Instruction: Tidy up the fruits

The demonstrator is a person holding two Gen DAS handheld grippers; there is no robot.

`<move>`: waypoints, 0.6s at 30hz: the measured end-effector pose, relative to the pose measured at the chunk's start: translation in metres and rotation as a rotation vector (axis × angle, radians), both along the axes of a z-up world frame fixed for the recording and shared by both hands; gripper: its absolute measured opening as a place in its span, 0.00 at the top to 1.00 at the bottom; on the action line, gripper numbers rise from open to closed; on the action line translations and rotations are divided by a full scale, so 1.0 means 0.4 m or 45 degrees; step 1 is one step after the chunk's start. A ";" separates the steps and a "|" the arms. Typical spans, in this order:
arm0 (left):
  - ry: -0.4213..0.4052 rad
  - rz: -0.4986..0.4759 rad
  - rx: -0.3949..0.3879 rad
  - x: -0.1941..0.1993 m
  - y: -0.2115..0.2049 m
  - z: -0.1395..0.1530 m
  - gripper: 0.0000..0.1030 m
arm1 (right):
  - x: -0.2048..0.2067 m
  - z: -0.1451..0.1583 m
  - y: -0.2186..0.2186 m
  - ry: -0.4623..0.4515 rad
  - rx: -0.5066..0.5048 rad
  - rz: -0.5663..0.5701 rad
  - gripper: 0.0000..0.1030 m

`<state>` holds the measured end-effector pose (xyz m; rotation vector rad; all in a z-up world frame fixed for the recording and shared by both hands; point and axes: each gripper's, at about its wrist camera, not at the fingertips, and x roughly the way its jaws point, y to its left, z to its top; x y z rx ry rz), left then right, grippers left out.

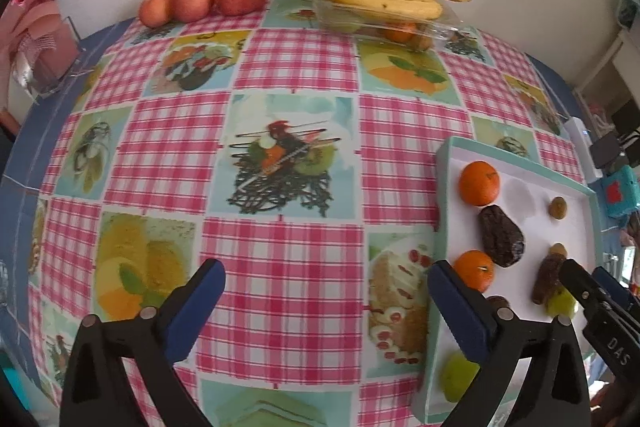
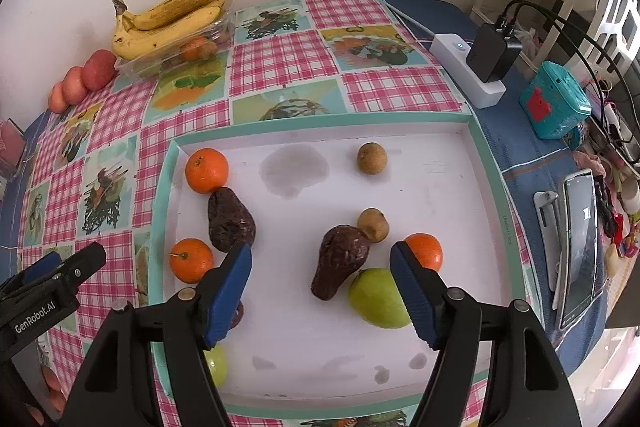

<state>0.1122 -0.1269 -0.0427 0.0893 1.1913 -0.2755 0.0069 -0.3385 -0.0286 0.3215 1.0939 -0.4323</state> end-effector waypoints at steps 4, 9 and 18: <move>-0.021 0.013 0.009 -0.005 0.010 0.000 0.00 | 0.001 0.004 0.016 -0.011 -0.006 0.013 0.29; -0.049 0.050 0.029 -0.017 0.038 0.001 0.00 | -0.001 0.004 0.040 -0.024 -0.025 0.027 0.29; -0.162 0.057 0.067 -0.080 0.094 0.039 0.00 | -0.042 -0.013 0.108 -0.062 -0.004 0.081 0.12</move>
